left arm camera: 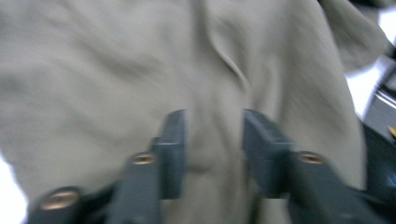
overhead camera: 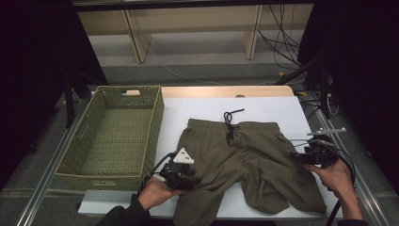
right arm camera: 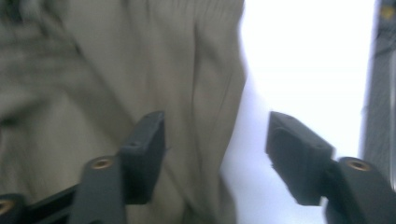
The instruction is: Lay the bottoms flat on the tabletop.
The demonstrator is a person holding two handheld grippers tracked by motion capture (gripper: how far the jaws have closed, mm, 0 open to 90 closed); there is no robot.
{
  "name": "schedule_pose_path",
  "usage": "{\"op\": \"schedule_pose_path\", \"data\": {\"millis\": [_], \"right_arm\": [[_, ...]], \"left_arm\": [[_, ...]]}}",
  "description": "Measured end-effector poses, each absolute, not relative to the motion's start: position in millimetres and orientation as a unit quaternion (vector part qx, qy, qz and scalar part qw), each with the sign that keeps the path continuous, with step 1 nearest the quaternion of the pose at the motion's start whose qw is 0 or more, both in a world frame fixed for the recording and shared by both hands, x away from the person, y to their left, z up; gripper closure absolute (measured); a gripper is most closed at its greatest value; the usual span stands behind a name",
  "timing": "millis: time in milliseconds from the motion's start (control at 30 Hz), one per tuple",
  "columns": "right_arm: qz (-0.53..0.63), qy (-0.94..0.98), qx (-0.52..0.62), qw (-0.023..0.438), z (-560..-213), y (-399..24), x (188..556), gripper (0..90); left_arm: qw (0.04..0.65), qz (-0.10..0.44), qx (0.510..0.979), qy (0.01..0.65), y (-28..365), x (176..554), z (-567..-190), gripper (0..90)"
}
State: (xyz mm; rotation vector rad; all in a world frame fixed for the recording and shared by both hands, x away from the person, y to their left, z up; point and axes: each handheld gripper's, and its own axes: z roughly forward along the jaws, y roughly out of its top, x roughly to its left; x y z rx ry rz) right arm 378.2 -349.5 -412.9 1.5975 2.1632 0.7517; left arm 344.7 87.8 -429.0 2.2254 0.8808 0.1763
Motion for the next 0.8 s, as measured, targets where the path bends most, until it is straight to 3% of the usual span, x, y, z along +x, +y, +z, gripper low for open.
{"op": "schedule_pose_path", "data": {"millis": [167,267,567,800], "right_arm": [[0.298,0.754,0.557,0.181,-392.7,-351.4,394.8,30.8],[0.304,0.750,0.562,0.171,-393.0,-352.7,413.5,28.0],[0.267,0.769,0.566,0.131,-411.0,-348.7,456.0,26.9],[0.242,0.777,0.571,0.107,-427.1,-347.4,470.7,32.5]], "left_arm": [[0.378,0.112,0.823,0.408,91.8,377.9,-417.7,37.2],[0.375,0.128,0.813,0.426,88.6,394.0,-414.7,32.6],[0.334,0.158,0.795,0.481,75.8,445.9,-423.1,27.4],[0.300,0.154,0.789,0.514,71.7,473.8,-435.0,27.2]]}}
